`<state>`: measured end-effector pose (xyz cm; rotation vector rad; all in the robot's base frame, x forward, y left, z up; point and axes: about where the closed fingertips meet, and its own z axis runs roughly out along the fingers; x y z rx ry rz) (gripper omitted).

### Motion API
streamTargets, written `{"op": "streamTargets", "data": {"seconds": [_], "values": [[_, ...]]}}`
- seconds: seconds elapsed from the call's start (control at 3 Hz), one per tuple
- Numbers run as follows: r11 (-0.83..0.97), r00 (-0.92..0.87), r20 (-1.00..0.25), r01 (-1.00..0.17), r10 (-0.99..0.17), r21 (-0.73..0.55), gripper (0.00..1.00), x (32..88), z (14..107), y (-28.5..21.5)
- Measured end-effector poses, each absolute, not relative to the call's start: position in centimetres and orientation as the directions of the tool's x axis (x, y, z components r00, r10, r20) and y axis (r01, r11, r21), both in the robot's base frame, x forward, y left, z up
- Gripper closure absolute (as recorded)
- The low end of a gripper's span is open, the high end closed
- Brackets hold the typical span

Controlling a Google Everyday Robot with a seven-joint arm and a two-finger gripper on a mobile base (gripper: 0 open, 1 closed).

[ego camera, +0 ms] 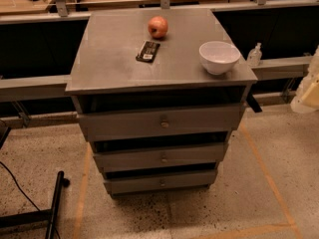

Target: Move white bowl near apple

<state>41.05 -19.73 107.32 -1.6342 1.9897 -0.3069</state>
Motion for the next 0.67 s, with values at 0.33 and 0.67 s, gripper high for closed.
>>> {"op": "streamTargets", "data": {"seconds": [0.33,0.67], "values": [[0.245,-0.121,-0.266,-0.827,-0.957,-0.506,0.00,40.72,108.16,-19.54],[0.245,-0.120,-0.266,-0.827,-0.957,-0.506,0.00,40.71,108.19,-19.52]]}}
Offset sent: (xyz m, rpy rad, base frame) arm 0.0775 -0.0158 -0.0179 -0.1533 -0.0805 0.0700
